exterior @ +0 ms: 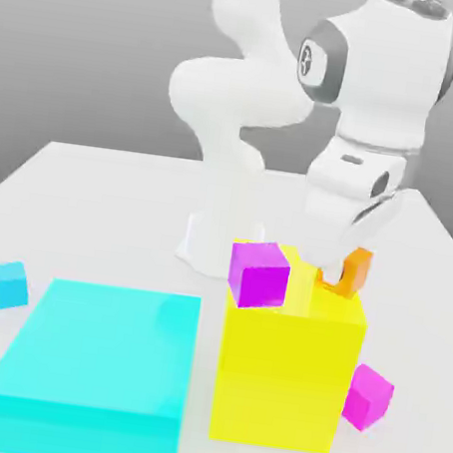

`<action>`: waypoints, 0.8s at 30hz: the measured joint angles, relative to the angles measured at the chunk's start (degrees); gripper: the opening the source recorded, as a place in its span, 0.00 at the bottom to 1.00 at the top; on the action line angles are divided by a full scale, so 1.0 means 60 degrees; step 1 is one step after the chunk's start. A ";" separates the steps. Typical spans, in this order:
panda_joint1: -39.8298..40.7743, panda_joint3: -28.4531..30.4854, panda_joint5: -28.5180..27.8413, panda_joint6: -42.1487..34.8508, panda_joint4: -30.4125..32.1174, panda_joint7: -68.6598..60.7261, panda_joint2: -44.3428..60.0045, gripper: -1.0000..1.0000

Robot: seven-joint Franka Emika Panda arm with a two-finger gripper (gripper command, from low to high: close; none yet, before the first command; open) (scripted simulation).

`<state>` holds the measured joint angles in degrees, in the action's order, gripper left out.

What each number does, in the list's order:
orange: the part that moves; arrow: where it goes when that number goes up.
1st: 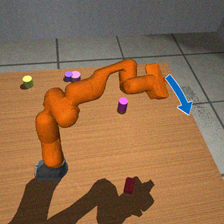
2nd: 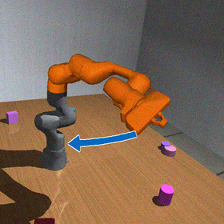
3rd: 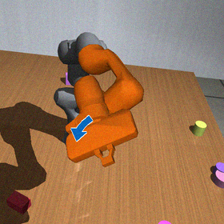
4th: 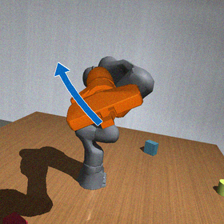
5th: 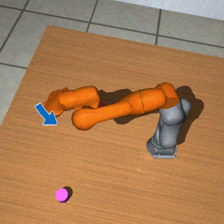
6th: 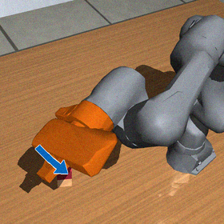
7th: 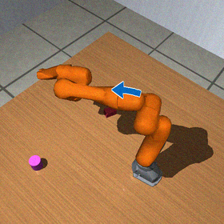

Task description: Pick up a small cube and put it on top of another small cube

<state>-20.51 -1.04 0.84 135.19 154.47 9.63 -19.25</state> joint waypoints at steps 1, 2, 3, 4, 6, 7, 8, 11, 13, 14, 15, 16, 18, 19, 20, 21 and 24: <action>0.0007 -0.0010 -0.0009 0.0105 0.0046 0.0002 0.0061 0.00; 0.0012 -0.0016 -0.0004 -0.0051 -0.0020 -0.0003 -0.0027 0.00; 0.0017 -0.0021 -0.0001 -0.0335 -0.0141 -0.0006 -0.0189 0.00; 0.0023 -0.0024 -0.0004 -0.0683 -0.0291 -0.0005 -0.0389 0.00; 0.0023 -0.0018 -0.0026 -0.1457 -0.0625 0.0006 -0.0836 0.00; 0.0060 -0.0028 -0.0014 -0.1743 -0.0637 0.0150 -0.1111 0.00; 0.0141 -0.0057 0.0021 -0.1901 -0.0470 0.0449 -0.1437 0.00; 0.0444 -0.0183 0.0139 -0.2268 0.0181 0.1482 -0.2462 0.00; 0.0687 -0.0300 0.0221 -0.2498 0.0658 0.2226 -0.3165 0.00; 0.0757 -0.0340 0.0248 -0.2386 0.0878 0.2441 -0.3274 0.00; 0.0790 -0.0366 0.0266 -0.2123 0.1085 0.2548 -0.3217 0.00; 0.0808 -0.0388 0.0281 -0.1784 0.1286 0.2602 -0.3078 0.00; 0.0814 -0.0415 0.0302 -0.1011 0.1677 0.2644 -0.2697 0.00; 0.0812 -0.0424 0.0310 -0.0664 0.1844 0.2652 -0.2516 1.00; 0.0812 -0.0424 0.0310 -0.0664 0.1844 0.2652 -0.2516 1.00; 0.0812 -0.0424 0.0310 -0.0664 0.1844 0.2652 -0.2516 1.00; 0.0812 -0.0424 0.0309 -0.0664 0.1844 0.2652 -0.2516 1.00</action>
<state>-15.64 -3.58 2.69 131.21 165.53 25.54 -34.35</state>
